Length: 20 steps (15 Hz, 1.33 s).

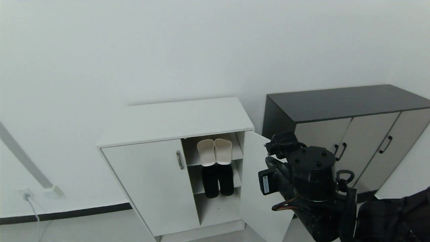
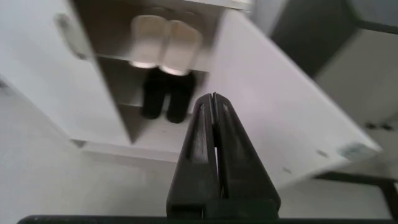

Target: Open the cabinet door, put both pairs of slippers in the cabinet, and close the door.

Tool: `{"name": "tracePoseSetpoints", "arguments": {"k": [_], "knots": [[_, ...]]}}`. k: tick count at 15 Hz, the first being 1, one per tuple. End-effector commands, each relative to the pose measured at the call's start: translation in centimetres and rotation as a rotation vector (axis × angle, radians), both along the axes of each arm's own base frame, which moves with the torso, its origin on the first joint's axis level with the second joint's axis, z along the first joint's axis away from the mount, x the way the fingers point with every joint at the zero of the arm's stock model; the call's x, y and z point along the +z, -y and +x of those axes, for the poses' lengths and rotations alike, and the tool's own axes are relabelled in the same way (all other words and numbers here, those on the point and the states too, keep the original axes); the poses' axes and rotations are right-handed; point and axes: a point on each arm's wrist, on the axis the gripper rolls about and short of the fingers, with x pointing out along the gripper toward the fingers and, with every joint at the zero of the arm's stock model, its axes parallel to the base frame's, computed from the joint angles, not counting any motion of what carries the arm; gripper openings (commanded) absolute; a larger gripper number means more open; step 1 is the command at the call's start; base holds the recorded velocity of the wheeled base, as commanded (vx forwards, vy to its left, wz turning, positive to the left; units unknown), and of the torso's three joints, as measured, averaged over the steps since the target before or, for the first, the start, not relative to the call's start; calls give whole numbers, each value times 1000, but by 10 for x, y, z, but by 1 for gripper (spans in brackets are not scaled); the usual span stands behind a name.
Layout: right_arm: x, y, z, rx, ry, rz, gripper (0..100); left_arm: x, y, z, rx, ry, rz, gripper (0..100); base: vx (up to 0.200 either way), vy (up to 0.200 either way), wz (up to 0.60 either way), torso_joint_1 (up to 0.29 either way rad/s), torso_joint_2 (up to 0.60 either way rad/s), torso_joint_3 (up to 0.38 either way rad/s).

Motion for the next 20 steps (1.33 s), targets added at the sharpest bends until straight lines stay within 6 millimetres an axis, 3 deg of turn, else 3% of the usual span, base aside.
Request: {"name": "tracePoseSetpoints", "arguments": {"k": [1,6,12,16,19,20], "knots": [[-4,3,8,-24,1,-5,0,0,0,0,0,0,0,0,0,0,0,0,0,0],[-1,4,16,10,31,37,0,0,0,0,0,-1,1,0,0,0,0,0,0,0],[3,13,36,-21,41,54,0,0,0,0,0,0,0,0,-200,0,0,2,4,-2],[19,31,75,-123,15,88,0,0,0,0,0,0,0,0,0,0,0,0,0,0],[35,48,108,-160,-101,186,0,0,0,0,0,-1,0,0,0,0,0,0,0,0],[38,56,127,-208,-109,233,0,0,0,0,1,0,-2,0,0,0,0,0,0,0]]}}
